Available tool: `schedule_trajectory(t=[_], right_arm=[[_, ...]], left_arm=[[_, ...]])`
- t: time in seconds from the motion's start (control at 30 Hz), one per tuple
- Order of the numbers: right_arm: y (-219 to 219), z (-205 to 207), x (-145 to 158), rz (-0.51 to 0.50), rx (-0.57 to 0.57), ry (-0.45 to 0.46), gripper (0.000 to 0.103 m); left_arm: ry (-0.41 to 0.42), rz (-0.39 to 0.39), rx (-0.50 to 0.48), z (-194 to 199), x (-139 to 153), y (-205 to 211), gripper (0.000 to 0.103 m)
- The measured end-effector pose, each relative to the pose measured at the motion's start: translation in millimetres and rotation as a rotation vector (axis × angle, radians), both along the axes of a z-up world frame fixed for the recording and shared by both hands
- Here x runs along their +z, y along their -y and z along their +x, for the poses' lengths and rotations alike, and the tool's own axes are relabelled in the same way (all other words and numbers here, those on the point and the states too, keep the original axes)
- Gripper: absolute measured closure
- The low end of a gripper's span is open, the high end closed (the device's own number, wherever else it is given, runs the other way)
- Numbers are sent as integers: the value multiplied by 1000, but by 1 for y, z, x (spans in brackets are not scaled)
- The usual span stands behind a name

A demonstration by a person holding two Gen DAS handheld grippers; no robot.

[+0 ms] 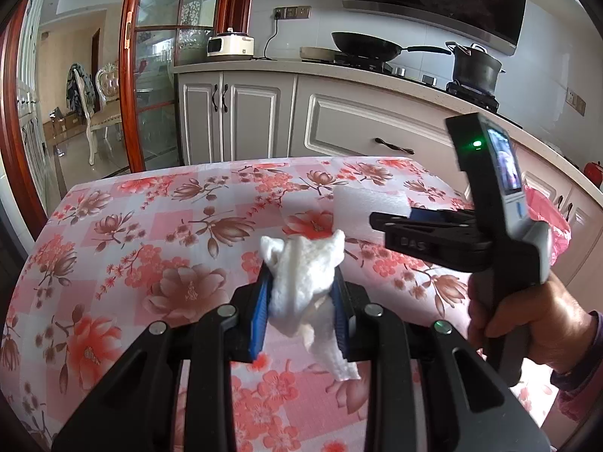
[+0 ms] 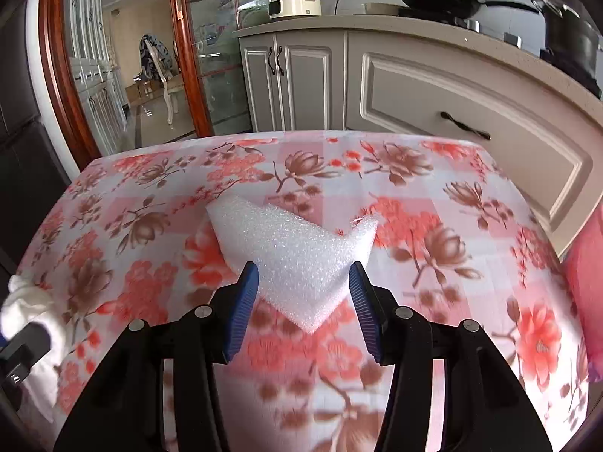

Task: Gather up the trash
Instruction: 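Grasp the white foam block with the right tool while the left tool holds the cloth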

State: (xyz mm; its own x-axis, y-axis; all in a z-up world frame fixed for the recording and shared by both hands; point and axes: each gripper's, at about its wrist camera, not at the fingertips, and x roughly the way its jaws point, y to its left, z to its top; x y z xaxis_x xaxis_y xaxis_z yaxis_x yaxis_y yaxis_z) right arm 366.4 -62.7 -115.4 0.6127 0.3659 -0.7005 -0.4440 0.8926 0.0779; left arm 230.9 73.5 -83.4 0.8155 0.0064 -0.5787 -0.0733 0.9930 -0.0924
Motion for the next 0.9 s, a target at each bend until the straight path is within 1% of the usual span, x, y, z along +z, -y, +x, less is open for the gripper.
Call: schedule_trajectory(t=[0.03,0.1,0.17,0.2,0.27,0.3,0.33,0.37,0.43,0.53,0.67,0.7,0.73,0.83,0.9], right_arm=[[5,-5,3,26,11,0,54],[8,-13,6,33,44,6,55],[9,-21,7,66,98,-5,55],[9,-24,8,53,102,0,53],[7,-30,11,24,109,28,37],[7,-32,12,23,104,38,24],[9,-33,14,25,93,53,22],[9,-33,15,24,86,60,21],[9,-27,14,13,81,64,18],[4,-15,10,-15,96,77,18],[-4,2,1,-22,131,48,18],[-6,4,-3,-19,142,40,23],[-8,4,-7,-16,156,27,32],[-10,-2,-7,1,179,44,37],[-11,-7,-6,-1,184,56,39]], left_arm=[[2,3,-2,-2,0,2,75],[3,6,-6,-6,0,4,75],[0,1,-8,-7,-1,6,75],[-1,-1,-9,-8,0,6,75],[4,1,-10,-9,0,7,75],[5,3,-11,-9,1,7,75],[7,5,-11,-10,2,8,75],[8,6,-10,-10,2,8,75],[6,6,-9,-10,1,8,75],[-3,7,-5,-8,-3,7,75],[0,15,20,-4,-7,4,75],[2,12,28,-2,-8,3,75],[3,12,34,-1,-9,2,75],[4,19,55,4,-14,-1,75],[5,21,71,5,-18,-4,75]])
